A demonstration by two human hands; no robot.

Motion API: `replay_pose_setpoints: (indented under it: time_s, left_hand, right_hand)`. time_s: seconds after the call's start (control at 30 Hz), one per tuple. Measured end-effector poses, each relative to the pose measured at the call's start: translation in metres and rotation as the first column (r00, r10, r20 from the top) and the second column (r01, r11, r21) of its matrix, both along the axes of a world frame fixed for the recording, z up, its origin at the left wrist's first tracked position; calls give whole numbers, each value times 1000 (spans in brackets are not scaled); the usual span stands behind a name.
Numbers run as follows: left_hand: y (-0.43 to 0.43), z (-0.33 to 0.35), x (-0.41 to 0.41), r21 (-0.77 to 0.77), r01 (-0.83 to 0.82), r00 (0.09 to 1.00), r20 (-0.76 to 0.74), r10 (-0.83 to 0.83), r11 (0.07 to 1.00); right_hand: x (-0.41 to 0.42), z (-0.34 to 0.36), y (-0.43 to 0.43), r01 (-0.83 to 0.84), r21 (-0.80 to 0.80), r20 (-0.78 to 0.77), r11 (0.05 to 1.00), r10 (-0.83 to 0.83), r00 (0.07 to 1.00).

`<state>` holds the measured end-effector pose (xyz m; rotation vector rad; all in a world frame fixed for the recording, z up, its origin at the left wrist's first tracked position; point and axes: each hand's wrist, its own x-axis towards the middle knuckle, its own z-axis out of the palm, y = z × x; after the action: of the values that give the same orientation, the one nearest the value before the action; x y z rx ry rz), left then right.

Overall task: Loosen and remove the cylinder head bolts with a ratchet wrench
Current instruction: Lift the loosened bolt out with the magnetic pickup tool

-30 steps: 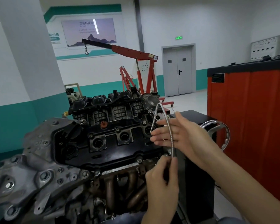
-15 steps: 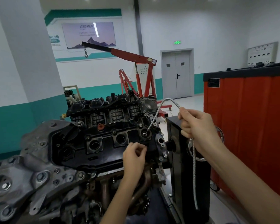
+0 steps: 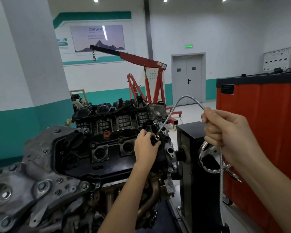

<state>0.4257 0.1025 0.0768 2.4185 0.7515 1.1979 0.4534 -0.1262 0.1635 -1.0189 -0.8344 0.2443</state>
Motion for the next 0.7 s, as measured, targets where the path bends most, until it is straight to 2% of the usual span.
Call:
replay_pose_setpoints:
  time_s: [0.1, 0.17, 0.27, 0.33, 0.37, 0.47, 0.57, 0.7]
  left_hand:
    - [3, 2, 6, 79, -19, 1000, 25, 17, 997]
    - [3, 5, 7, 100, 30, 996, 81, -39, 995]
    - [6, 18, 2, -137, 89, 955, 293, -45, 987]
    - [19, 29, -5, -296, 68, 945, 324, 33, 953]
    - [25, 32, -10, -325, 61, 946, 319, 49, 944]
    - [32, 39, -26, -337, 230, 920, 382, -91, 913]
    - [31, 43, -38, -314, 358, 893, 390, -224, 879]
    - [21, 53, -48, -159, 468, 855, 328, -401, 869]
  right_hand:
    - [0, 2, -6, -36, 27, 15, 999, 36, 999]
    - [1, 2, -12, -17, 43, 29, 999, 16, 999]
    - [5, 4, -23, 3, 112, 21, 994, -5, 1000]
    - [6, 6, -30, 0, 137, 31, 991, -4, 1000]
    - [5, 6, -31, -2, 134, 46, 991, -4, 999]
    - [-1, 0, -24, 32, 90, 88, 995, -40, 995]
    - [-4, -9, -13, 56, 53, 53, 997, -59, 997]
    - [-1, -26, 0, 59, 20, 3, 998, -59, 998]
